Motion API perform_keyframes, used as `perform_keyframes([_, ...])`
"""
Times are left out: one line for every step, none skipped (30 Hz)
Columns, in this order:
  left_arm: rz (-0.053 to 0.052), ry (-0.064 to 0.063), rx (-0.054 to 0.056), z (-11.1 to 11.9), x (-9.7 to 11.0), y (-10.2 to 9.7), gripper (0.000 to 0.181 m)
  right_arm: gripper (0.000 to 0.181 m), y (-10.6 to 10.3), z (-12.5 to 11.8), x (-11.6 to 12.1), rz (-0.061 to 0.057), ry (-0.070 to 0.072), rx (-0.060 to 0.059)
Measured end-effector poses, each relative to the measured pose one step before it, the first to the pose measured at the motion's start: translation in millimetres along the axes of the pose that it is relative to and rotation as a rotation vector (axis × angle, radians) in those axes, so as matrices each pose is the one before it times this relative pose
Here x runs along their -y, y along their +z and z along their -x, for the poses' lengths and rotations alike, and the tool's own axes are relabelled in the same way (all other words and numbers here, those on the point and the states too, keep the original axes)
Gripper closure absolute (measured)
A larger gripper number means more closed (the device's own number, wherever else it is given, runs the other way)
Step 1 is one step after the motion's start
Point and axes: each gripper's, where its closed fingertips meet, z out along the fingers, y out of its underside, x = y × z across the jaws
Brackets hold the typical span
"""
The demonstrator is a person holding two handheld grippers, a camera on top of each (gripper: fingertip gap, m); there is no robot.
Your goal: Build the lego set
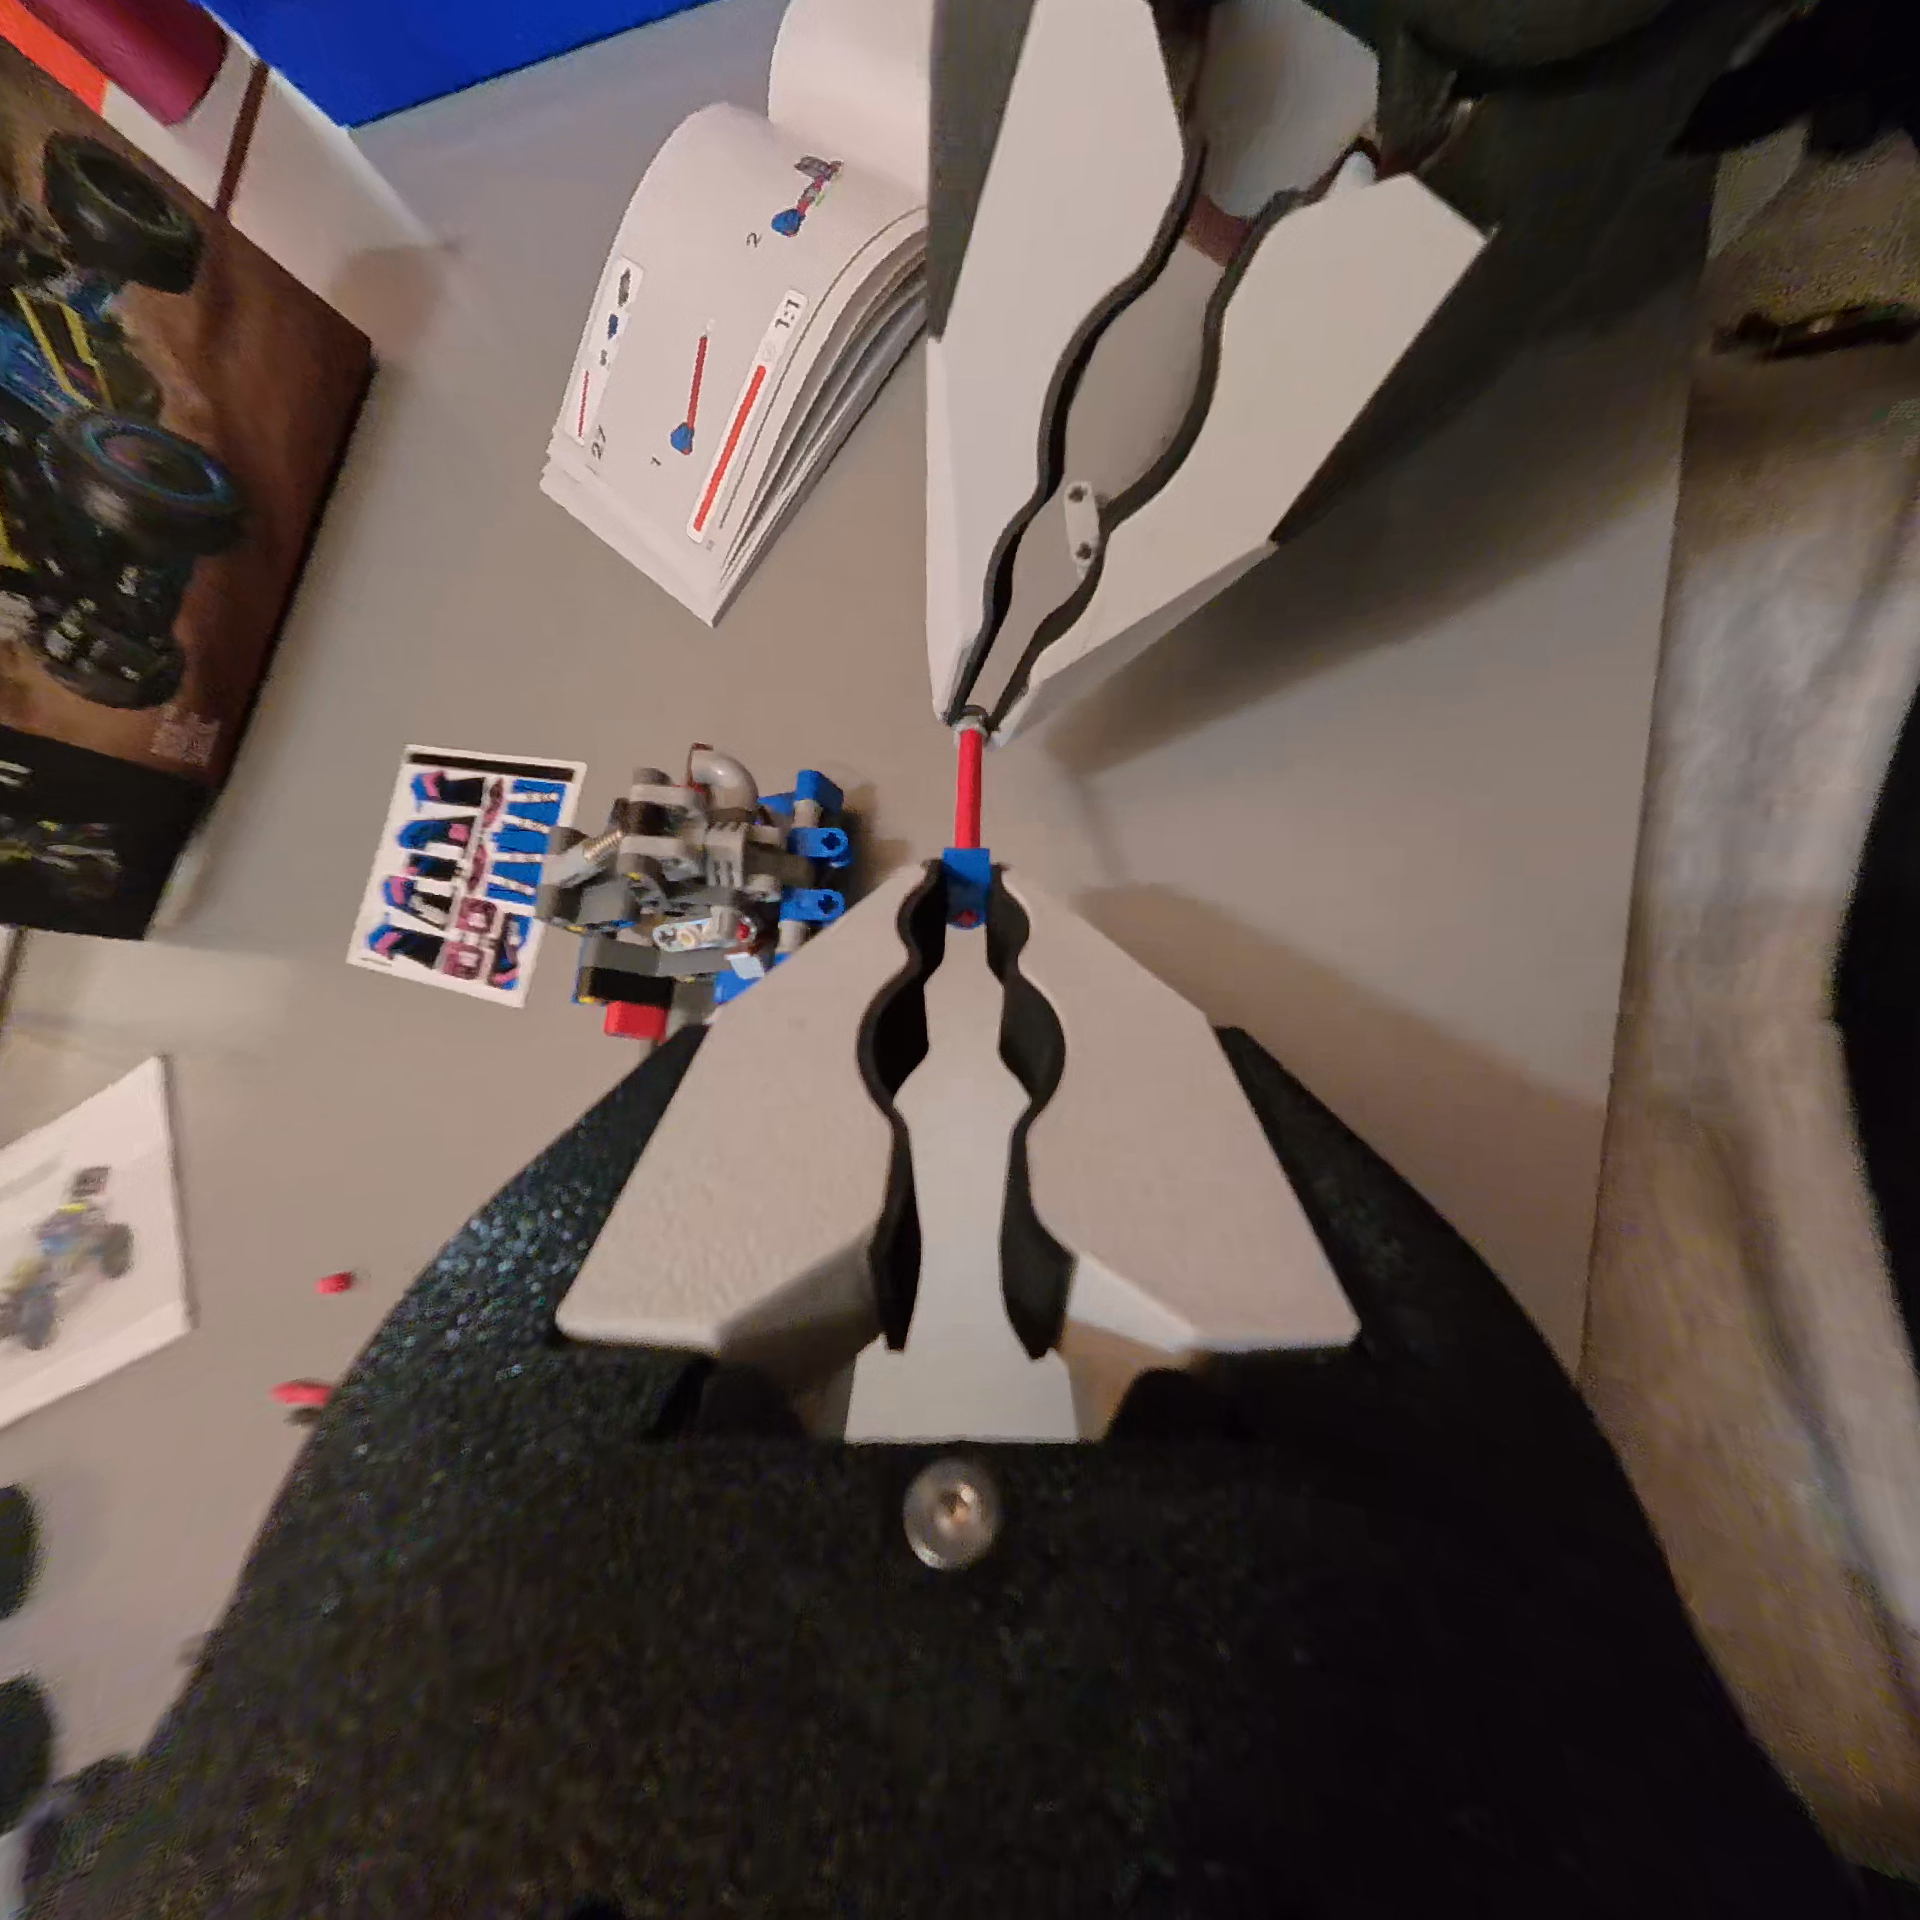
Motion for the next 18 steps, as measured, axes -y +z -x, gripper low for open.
perform_keyframes([-0.0233,-0.0443,-0.0170,0.28,0.79,0.89,0.177,0.177,-0.66,-1.48,0.09,-0.0128,0.0239,0.0008])
perform_keyframes([-0.0208,-0.0277,-0.0167,-0.08,0.79,0.50,0.177,0.176,-0.91,-0.67,0.11,-0.0059,0.0157,0.0041])
perform_keyframes([-0.0120,0.0104,-0.0029,0.55,0.02,0.37,0.177,0.176,-0.30,-0.39,0.08,0.0011,0.0066,0.0007])
perform_keyframes([0.0025,0.0507,0.0130,0.92,-1.60,0.66,0.177,0.176,0.71,-0.10,-0.22,0.0057,-0.0058,-0.0052])
perform_keyframes([0.0191,0.0731,0.0191,0.13,-2.69,1.06,0.177,0.176,1.94,2.15,-1.61,0.0137,-0.0052,0.0066])
perform_keyframes([0.0260,0.0627,0.0166,-0.90,-2.27,1.14,0.177,0.176,3.13,3.03,-2.45,0.0173,-0.0071,0.0085])
perform_keyframes([0.0272,0.0401,0.0102,-1.50,-1.41,1.27,0.177,0.176,3.01,2.54,-2.54,0.0181,-0.0101,0.0036])
perform_keyframes([0.0252,0.0378,0.0070,-1.71,-1.19,1.22,0.177,0.176,2.50,3.03,-2.29,0.0184,-0.0072,0.0103])
perform_keyframes([0.0233,0.0407,0.0117,-1.00,-1.09,0.89,0.177,0.176,2.01,2.24,-1.57,0.0147,-0.0030,0.0089])
perform_keyframes([0.0219,0.0361,0.0119,-0.74,-0.75,0.59,0.177,0.177,1.43,1.49,-0.76,0.0072,0.0025,0.0061])
perform_keyframes([0.0228,0.0345,0.0065,-1.24,-0.58,0.42,0.177,0.177,1.46,2.39,-0.98,0.0064,0.0137,0.0178])
perform_keyframes([0.0243,0.0402,0.0087,-1.08,-0.34,0.28,0.177,0.176,1.22,1.69,-0.84,0.0048,0.0086,0.0130])
perform_keyframes([0.0262,0.0457,0.0105,-1.06,-0.26,0.03,0.177,0.177,0.97,1.00,-0.57,0.0036,-0.0024,0.0049])
perform_keyframes([0.0309,0.0413,0.0042,-1.67,-0.74,-0.15,0.177,0.177,1.17,1.83,-0.57,0.0054,-0.0009,0.0093])
perform_keyframes([0.0282,0.0318,0.0032,-1.11,-0.91,-0.46,0.177,0.176,1.36,1.88,-0.15,0.0050,-0.0009,0.0071])
perform_keyframes([0.0182,0.0284,0.0065,-0.27,-0.36,-1.09,0.177,0.176,0.44,0.32,0.94,-0.0031,-0.0061,-0.0037])
perform_keyframes([0.0129,0.0228,0.0013,-0.65,-0.48,-1.26,0.177,0.176,0.21,1.48,0.92,-0.0020,-0.0013,0.0080])
perform_keyframes([0.0102,0.0148,-0.0027,-0.84,-0.41,-1.34,0.177,0.176,0.06,1.71,1.02,-0.0033,0.0003,0.0126])
